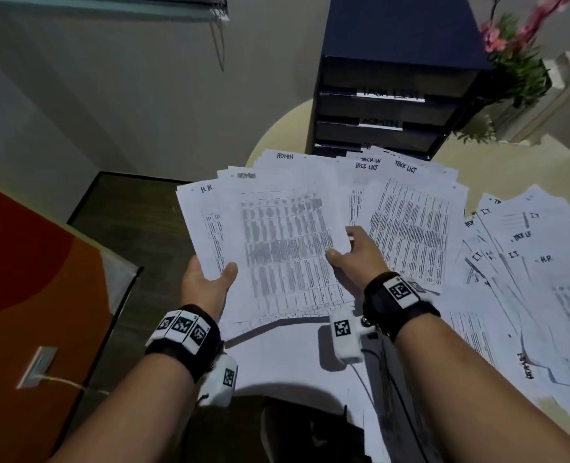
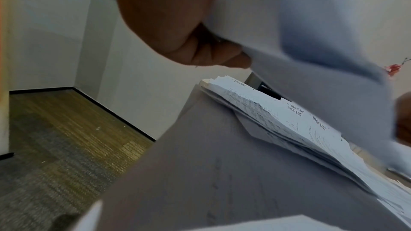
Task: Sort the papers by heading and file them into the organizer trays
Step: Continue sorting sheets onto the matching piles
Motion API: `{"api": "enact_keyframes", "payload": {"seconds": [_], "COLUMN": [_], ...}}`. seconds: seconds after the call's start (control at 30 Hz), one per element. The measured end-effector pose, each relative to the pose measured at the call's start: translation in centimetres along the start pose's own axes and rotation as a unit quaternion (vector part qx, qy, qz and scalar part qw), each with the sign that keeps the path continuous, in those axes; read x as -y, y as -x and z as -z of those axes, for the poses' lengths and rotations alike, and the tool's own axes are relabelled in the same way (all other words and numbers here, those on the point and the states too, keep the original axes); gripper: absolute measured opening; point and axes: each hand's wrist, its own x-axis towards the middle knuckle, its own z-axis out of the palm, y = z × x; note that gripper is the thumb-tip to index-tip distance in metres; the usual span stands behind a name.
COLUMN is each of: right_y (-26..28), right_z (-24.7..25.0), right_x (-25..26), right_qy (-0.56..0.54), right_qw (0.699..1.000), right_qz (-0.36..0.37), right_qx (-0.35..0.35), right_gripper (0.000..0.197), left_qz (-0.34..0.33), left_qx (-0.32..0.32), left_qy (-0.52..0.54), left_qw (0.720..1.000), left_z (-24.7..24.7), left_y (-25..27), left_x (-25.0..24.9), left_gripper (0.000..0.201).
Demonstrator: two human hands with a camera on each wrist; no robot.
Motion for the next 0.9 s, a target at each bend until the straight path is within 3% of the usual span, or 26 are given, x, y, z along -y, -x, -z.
{"api": "enact_keyframes", "payload": {"seconds": [0.13,0.3,0.37,0.43,0.5,0.53,0.63,0.73,0.83,0.9], "right_y": [-1.4,-3.3,-3.6,-3.9,-4.3,-4.9,-5.9,-5.7,-4.3,-3.1], "right_z": [-0.7,-0.6,-0.5,-0.6,-0.9,-1.3,-2.1,-3.2,-4.3,-4.8], "right_x": [-0.7,-2.4,-2.1,-2.1,-1.8,-1.9,-1.5,-1.3,0.1,1.9], "right_qy": [0.126,0.196,0.183,0.131,0.12,0.15,0.278,0.317,0.334,0.267], "right_qw": [0.99,0.967,0.968,0.979,0.984,0.98,0.952,0.944,0.931,0.958], "right_qz": [0.02,0.021,0.022,0.022,0.05,0.066,0.087,0.04,0.043,0.063], "right_qx": [-0.053,-0.164,-0.172,-0.156,-0.119,-0.112,-0.095,-0.088,-0.142,-0.088], "right_gripper": [0.013,0.033,0.008,0.057,0.083,0.083,0.054,0.051,0.045,0.029], "left_qz": [-0.002,0.007,0.017,0.025,0.024,0.023,0.034,0.041,0.049,0.042], "left_qx": [0.015,-0.031,-0.049,-0.074,-0.107,-0.122,-0.163,-0.188,-0.168,-0.134], "left_qy": [-0.024,-0.037,-0.049,-0.059,-0.071,-0.072,-0.053,-0.05,-0.027,-0.029], "left_qw": [1.0,0.999,0.997,0.995,0.991,0.99,0.985,0.98,0.984,0.99], "left_z": [0.7,3.0,4.4,6.0,7.4,8.0,10.0,11.5,11.6,10.8], "left_y": [-0.6,-1.8,-2.2,-2.5,-2.8,-2.9,-3.3,-3.8,-3.6,-3.1], "left_x": [0.6,1.6,1.6,1.7,1.7,1.8,2.1,2.6,2.3,1.8], "left_gripper": [0.029,0.03,0.028,0.029,0.035,0.04,0.044,0.053,0.047,0.04]}}
